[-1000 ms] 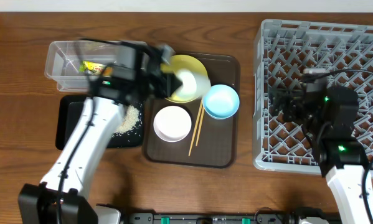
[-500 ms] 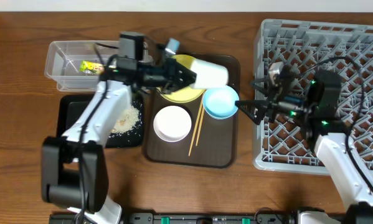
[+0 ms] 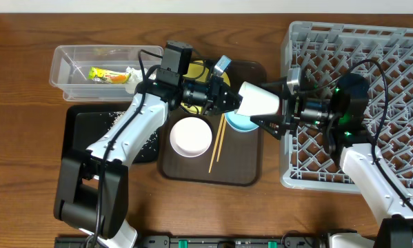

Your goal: Sort waste into correct bins and load items into the dishwasher rack

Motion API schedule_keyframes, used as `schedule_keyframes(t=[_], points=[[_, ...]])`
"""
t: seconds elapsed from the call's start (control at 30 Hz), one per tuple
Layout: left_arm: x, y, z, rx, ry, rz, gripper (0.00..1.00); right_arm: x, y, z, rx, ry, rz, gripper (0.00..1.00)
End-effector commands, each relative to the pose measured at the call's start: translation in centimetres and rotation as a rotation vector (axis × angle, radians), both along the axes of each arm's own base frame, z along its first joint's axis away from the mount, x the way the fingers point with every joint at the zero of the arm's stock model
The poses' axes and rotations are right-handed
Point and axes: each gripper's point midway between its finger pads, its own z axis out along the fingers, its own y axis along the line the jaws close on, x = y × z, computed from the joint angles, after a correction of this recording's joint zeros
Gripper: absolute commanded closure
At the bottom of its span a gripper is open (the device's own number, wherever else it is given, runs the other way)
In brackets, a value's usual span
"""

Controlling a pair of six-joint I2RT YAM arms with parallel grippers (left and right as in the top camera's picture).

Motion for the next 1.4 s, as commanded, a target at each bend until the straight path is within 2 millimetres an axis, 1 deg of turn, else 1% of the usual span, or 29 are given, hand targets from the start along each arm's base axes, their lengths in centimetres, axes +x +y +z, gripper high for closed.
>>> schedule_keyframes(t=[0.0,0.1,0.2,0.37,0.47,0.57,0.67,0.97,1.13,1.23,1.27,1.3,1.37], points=[[-0.1,0.1,0.7,-0.021,-0.003,-0.015,0.94,-0.1,0.4,0.8,0.015,0.003,0.024,0.03],[-0.1,0.1,0.7,-0.022,-0.006,-0.015,0.94,0.2,0.3,0.7,0.012,0.004,0.007,0.04],[-0.1,0.1,0.7,-0.023,-0.009,-0.015,0.94,0.3,0.1,0.7,0.012,0.004,0.0,0.09],[0.1,0.2,0.7,-0.023,-0.008,-0.009,0.94,0.6,-0.9,0.7,0.015,0.003,-0.018,0.09],[0.1,0.3,0.7,-0.023,-0.005,-0.007,0.94,0.3,-1.3,0.9,0.025,0.004,0.005,0.11],[0.2,0.3,0.7,-0.023,-0.006,-0.007,0.94,0.1,-1.3,0.9,0.027,0.007,0.015,0.11],[0.1,0.3,0.7,-0.023,-0.006,-0.007,0.94,0.1,-1.3,0.9,0.027,0.007,0.015,0.14],[0.1,0.3,0.7,-0.023,-0.006,-0.007,0.94,-0.1,-1.1,0.9,0.029,0.008,0.028,0.14],[0.1,0.3,0.7,-0.023,-0.006,-0.007,0.94,-0.2,-1.0,1.0,0.03,0.008,0.035,0.17],[0.1,0.3,0.7,-0.023,-0.006,-0.007,0.94,-0.2,-1.0,0.9,0.03,0.008,0.035,0.25],[0.1,0.3,0.7,-0.023,-0.006,-0.007,0.92,-0.2,-1.0,0.9,0.03,0.008,0.035,0.28],[0.1,0.3,0.7,-0.023,-0.007,-0.007,0.88,-0.2,-1.0,0.9,0.03,0.008,0.035,0.32],[0.2,0.3,0.7,-0.023,-0.007,-0.007,0.86,-0.2,-1.0,0.9,0.03,0.009,0.035,0.4]])
